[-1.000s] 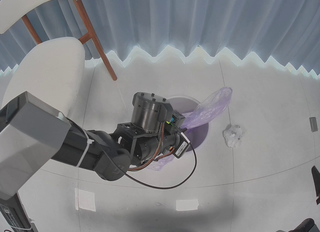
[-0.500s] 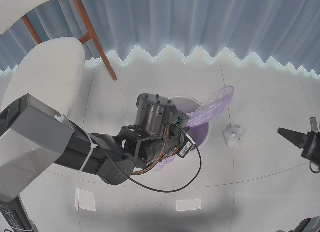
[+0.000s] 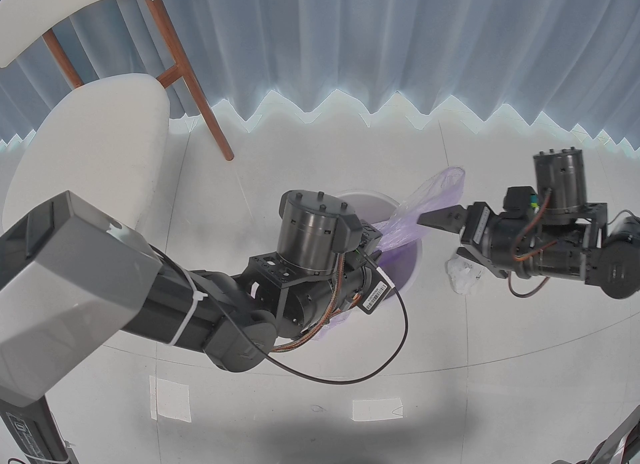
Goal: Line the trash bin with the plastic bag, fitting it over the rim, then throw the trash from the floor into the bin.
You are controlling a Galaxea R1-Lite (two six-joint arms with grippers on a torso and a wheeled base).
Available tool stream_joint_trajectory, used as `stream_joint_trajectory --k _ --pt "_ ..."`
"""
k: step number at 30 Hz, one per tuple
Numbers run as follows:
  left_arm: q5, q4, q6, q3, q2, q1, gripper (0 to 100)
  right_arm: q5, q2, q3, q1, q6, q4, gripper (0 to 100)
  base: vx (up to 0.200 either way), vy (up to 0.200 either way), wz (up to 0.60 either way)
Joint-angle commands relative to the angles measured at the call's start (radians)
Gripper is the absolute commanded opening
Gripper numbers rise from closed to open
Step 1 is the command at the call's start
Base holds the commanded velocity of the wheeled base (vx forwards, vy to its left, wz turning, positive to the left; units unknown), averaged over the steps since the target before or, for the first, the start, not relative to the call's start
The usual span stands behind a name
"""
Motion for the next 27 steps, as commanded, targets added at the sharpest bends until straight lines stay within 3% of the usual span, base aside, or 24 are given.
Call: stream_joint_trajectory --k 1,9,21,27 --pt "0.006 -0.006 -0.001 -0.001 0.01 0.0 0 0.002 0.16 -0.114 0.032 0.032 -0.003 100 0.0 0.0 0.0" --pt "0.02 -0.014 -0.004 -0.001 0.019 0.001 0 -0.017 0.157 -0.117 0.016 0.034 -0.005 100 0.0 0.0 0.0" --pt "0.038 -0.012 -0.007 0.002 0.018 0.001 0 -0.021 0.208 -0.2 -0.119 0.025 0.004 100 0.0 0.0 0.0" --pt "0.041 -0.012 -0.008 0.001 0.018 0.003 0 -0.05 0.196 -0.169 -0.126 0.02 0.006 100 0.0 0.0 0.0"
